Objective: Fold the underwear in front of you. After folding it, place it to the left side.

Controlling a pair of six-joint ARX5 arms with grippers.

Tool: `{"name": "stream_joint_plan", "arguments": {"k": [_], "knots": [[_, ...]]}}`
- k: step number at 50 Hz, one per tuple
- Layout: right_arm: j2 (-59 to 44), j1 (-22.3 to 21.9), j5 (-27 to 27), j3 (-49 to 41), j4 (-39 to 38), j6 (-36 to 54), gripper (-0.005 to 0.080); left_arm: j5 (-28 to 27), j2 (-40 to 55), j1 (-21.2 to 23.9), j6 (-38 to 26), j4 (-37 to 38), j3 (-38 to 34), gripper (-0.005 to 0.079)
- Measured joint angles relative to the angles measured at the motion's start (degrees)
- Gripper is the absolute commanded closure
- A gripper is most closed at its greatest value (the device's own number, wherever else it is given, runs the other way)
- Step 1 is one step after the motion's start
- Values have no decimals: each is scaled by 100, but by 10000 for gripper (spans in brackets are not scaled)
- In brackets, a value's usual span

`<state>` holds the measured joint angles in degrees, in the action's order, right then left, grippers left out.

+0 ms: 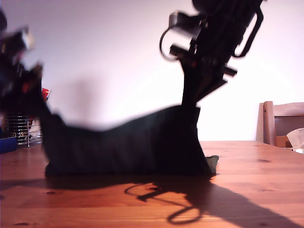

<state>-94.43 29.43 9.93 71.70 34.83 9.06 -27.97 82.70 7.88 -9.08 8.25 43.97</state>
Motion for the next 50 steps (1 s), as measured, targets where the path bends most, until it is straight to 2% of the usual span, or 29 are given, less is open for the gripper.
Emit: {"name": "stream_joint_plan", "arguments": {"k": [13, 21, 29, 42, 46, 50], "knots": [[74, 144, 4, -1141, -1137, -332, 763, 22, -273, 61, 39, -706, -566, 764], [671, 181, 0, -1971, -1652, -525, 763, 35, -702, 61, 240, -1071, -1143, 764], [1193, 229, 4, -2249, -1834, -645, 763, 74, -920, 68, 468, -1176, -1545, 764], [1246, 424, 4, -2702, -1794, -769, 763, 190, -1036, 197, 595, -981, -1773, 764], [1246, 494, 13, -2942, -1792, -780, 724, 175, -1036, 229, 597, -850, -1904, 757], [1233, 522, 48, -3093, -1766, -800, 614, 160, -1036, 254, 597, -645, -1967, 715]]}}
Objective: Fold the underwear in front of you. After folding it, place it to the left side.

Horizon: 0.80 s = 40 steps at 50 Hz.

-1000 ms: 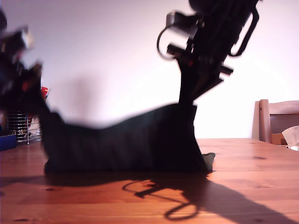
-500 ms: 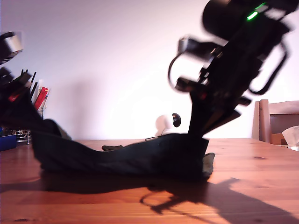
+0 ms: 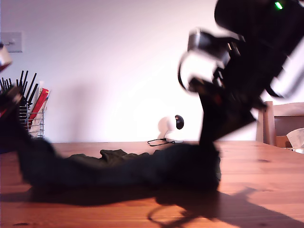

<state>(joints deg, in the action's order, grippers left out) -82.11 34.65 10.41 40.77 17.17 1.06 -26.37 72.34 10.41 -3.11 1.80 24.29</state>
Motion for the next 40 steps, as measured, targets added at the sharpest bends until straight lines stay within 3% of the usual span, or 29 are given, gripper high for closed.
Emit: {"name": "stream_joint_plan", "arguments": {"k": [4, 9, 18, 26, 40], "knots": [[-7, 20, 52, -20, 57, -92, 504, -7, 0, 7, 2, 166, -4, 630], [-7, 33, 105, -20, 136, -105, 436, -7, 0, 7, 0, 306, -7, 556], [-7, 33, 326, -20, 555, -105, 414, 59, 0, 7, 39, 483, -4, 547], [-7, 33, 581, -20, 966, -81, 411, 94, -118, 13, 562, 605, -4, 547], [46, -59, 691, 13, 1119, 59, 411, 238, -1104, 48, 605, 767, -4, 565]]}}
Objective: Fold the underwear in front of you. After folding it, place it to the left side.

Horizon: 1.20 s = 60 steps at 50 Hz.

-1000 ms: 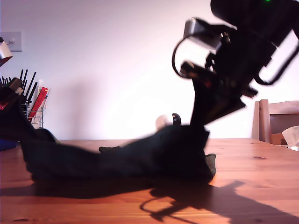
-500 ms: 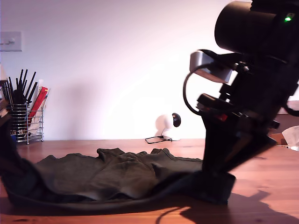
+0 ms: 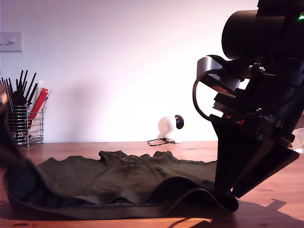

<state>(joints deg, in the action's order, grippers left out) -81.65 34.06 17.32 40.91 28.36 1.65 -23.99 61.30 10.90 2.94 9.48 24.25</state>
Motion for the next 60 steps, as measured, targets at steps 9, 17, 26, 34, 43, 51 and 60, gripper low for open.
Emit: {"name": "stream_joint_plan", "arguments": {"k": [9, 17, 26, 34, 43, 51, 60], "knots": [[273, -164, 199, 254, 208, 173, 411, 39, -393, 0, -2, 81, 0, 565], [455, -264, 444, 586, 192, 273, 412, 48, -391, 0, 0, -42, 0, 623], [457, -448, 302, 614, -22, 85, 425, 48, -219, 0, 2, -492, 0, 633], [457, -883, 24, 614, -424, -654, 456, 20, 352, 0, 245, -1204, 0, 638], [457, -1432, 33, 614, -413, -1244, 455, -415, 1086, 149, 450, -1996, 0, 658], [455, -1604, 50, 614, -481, -1639, 455, -599, 1530, 671, 636, -2479, 122, 658], [186, -1786, 490, 614, -581, -2218, 452, -595, 2177, 1342, 599, -2500, 903, 627]]}}
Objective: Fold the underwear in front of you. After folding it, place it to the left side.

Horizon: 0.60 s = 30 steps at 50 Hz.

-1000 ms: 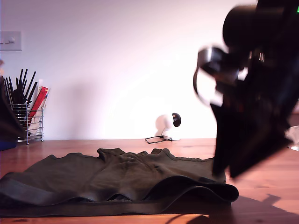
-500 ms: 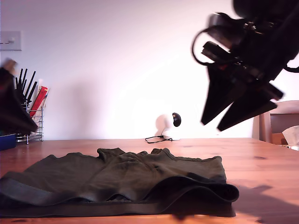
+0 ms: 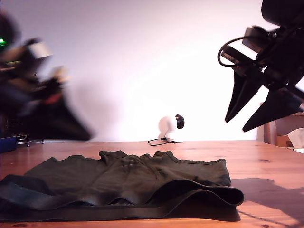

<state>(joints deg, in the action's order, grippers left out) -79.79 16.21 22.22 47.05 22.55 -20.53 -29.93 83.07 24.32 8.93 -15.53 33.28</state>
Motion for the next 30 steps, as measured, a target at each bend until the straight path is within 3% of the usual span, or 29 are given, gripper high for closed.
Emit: {"name": "stream_joint_plan", "arguments": {"k": [11, 17, 20, 30], "knots": [[-629, -74, 179, 0, -260, -46, 478, 210, 562, 525, -138, 398, 968, 639], [-651, -74, 562, 61, -603, 120, 675, 715, 920, 566, -164, 1025, 1368, 770], [-673, -74, 636, 177, -737, 232, 773, 863, 1093, 483, -164, 1178, 1381, 762], [-1005, -37, 765, 667, -813, 846, 763, 1246, 1307, -4, -90, 1770, 1335, 762]]}}
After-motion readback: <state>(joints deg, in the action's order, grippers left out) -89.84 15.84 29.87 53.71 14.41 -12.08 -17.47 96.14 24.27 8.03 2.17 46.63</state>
